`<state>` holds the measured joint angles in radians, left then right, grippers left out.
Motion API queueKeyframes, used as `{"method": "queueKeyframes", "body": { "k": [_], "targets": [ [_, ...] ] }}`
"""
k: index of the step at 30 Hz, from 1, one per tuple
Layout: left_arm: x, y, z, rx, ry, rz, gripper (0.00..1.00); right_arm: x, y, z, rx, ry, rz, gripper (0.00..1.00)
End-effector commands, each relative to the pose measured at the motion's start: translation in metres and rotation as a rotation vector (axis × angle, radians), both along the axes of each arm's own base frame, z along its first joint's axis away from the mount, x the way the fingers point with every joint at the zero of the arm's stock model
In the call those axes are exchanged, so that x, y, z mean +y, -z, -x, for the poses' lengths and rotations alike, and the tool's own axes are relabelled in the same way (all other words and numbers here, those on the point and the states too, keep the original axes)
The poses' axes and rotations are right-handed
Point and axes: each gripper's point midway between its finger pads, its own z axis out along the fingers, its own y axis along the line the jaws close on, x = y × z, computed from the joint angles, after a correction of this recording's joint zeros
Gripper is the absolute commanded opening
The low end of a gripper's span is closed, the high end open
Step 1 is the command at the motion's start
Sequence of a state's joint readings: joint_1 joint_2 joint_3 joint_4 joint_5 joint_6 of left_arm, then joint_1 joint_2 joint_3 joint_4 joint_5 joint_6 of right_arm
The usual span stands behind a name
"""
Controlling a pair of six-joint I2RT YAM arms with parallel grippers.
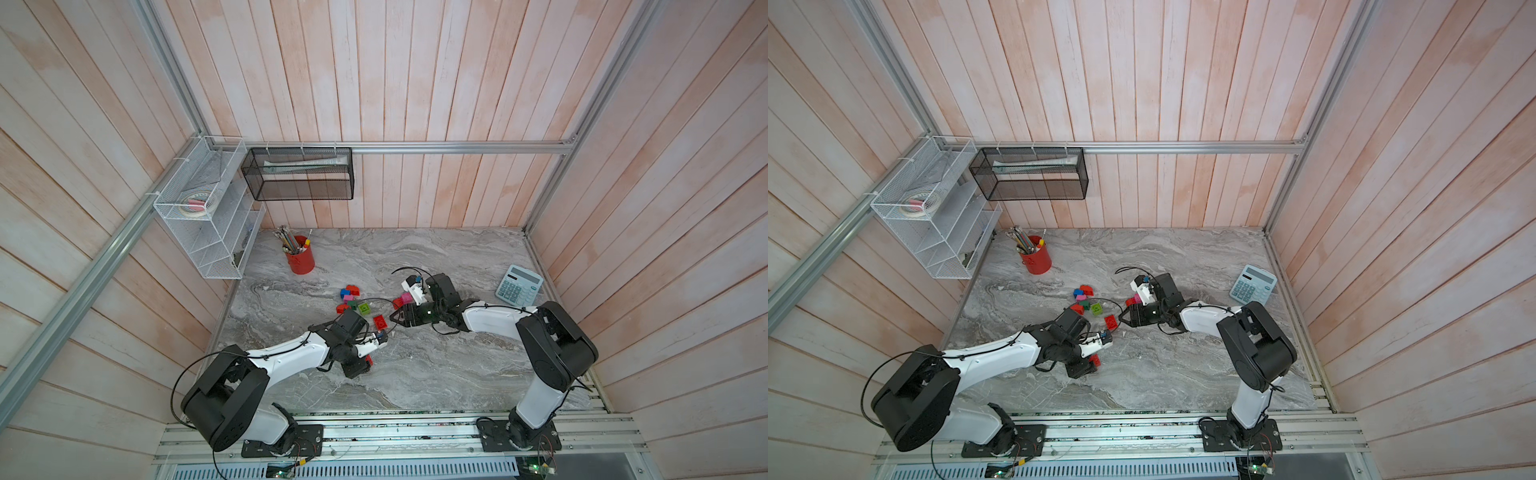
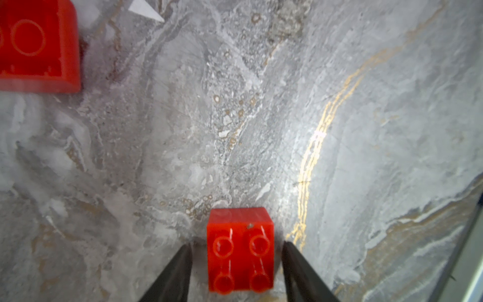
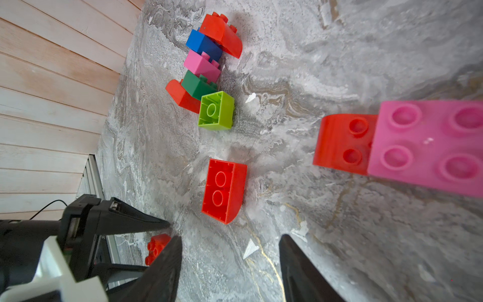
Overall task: Assemble the letter s with lego
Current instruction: Place the lego brick at the center of the board, then pick up the lego brick from the center of the board.
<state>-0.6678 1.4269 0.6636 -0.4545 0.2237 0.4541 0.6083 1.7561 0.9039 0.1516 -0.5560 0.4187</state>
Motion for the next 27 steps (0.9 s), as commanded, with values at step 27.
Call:
{"method": "queueKeyframes", "body": {
  "k": [27],
  "targets": [
    [0.026, -0.153, -0.038, -0.111, -0.308, 0.458, 1.0, 0.048, 0.038, -0.006, -0.264, 0.088, 0.303, 0.64]
  ]
}}
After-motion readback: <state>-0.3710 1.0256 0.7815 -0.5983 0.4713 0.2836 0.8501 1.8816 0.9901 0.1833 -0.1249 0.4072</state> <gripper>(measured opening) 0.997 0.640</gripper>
